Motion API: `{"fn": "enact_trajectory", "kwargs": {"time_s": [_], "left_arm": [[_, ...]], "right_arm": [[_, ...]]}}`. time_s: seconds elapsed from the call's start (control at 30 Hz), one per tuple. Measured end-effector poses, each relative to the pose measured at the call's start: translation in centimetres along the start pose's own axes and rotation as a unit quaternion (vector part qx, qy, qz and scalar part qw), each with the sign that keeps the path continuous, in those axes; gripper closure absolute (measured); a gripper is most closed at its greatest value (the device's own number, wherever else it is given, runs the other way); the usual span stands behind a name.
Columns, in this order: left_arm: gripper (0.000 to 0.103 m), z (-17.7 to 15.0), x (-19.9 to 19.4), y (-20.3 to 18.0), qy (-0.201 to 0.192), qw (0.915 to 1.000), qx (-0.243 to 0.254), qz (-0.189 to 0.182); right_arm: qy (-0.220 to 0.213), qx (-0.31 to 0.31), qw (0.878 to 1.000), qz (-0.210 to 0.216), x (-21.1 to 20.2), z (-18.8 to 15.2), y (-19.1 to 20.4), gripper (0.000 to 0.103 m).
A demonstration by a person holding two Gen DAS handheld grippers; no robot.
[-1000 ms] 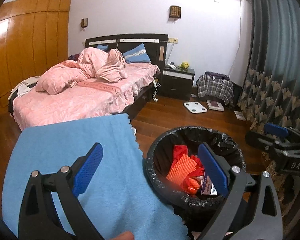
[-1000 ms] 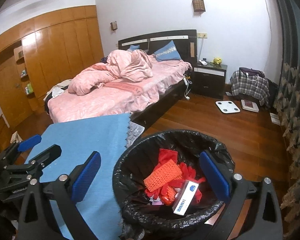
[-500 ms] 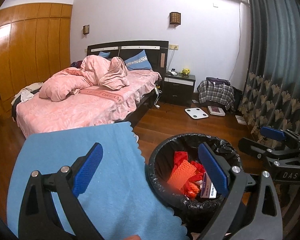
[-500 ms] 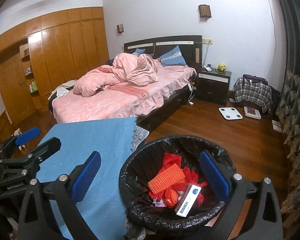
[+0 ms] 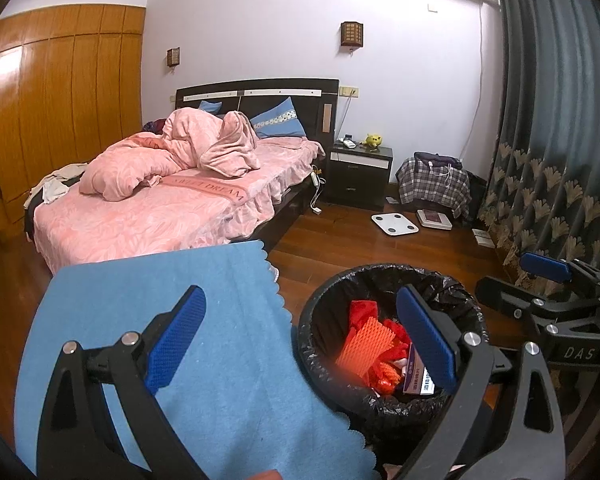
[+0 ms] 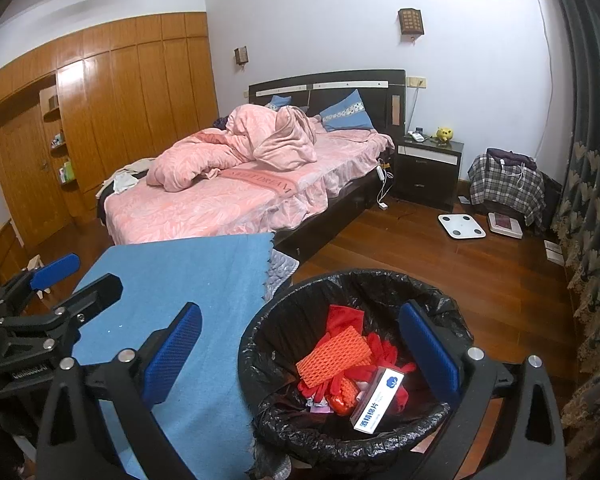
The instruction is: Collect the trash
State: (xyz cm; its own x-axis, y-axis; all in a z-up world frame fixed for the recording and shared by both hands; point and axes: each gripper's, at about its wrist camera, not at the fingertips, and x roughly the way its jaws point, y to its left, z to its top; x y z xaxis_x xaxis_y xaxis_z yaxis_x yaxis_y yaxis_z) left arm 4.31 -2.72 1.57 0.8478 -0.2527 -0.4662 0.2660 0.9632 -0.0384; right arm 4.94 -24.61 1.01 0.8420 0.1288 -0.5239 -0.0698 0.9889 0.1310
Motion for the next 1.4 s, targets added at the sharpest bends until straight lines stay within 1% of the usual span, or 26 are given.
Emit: {"fn": "enact_trajectory", "kwargs": {"time_s": [1.4], "left_arm": [[0.009,0.18,-0.12,0.20,0.003,1.0000,-0.001,0.001]], "right_arm": [[0.001,-0.001,1.000,0.000,0.06,0.12,0.15,0.006]]}}
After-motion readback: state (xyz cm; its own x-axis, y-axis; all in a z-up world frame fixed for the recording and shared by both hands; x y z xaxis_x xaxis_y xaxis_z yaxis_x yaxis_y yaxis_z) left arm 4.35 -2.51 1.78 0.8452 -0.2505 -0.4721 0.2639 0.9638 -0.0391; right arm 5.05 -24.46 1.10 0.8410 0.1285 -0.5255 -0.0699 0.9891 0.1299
